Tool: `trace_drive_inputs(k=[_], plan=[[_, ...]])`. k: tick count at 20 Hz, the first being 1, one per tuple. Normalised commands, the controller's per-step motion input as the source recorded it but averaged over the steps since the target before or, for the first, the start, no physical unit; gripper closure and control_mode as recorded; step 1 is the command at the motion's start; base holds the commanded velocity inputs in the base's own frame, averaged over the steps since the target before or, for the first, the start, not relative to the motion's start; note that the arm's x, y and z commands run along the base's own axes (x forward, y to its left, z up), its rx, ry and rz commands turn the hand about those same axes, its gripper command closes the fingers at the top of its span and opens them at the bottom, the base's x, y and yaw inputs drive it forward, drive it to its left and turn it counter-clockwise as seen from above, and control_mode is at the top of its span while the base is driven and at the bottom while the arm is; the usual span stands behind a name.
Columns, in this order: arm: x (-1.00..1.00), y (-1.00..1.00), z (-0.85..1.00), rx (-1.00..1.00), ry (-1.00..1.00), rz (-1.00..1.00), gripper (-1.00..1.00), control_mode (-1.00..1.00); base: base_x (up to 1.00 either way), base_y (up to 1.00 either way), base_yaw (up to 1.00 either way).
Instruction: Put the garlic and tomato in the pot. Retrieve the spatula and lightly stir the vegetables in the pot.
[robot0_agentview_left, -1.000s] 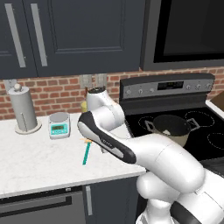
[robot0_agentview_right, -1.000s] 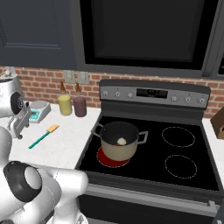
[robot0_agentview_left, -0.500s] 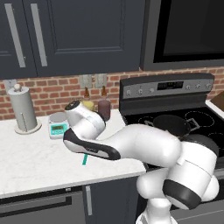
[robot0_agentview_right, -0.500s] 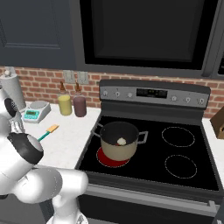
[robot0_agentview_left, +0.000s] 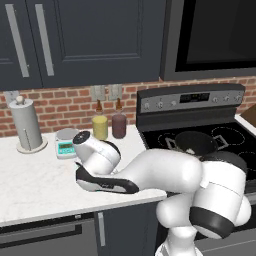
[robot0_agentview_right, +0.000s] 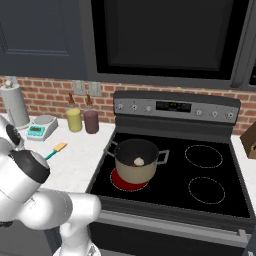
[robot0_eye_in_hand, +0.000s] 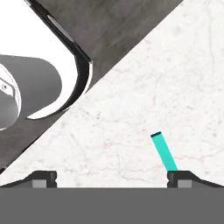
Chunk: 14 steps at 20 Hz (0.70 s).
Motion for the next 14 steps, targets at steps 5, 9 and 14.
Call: trace_drive_inputs(k=[5, 9, 14], plan=[[0.18, 0.00, -0.21, 0.05, -0.05, 0.05, -1.00, -1.00, 0.00, 0.00, 0.00], [0.49, 0.00, -0.09, 0.07, 0.07, 0.05, -1.00, -1.00, 0.00, 0.00, 0.00], [0.34, 0.02, -0.26, 0.02, 0.14, 0.10, -1.00, -1.00, 0.00, 0.00, 0.00]])
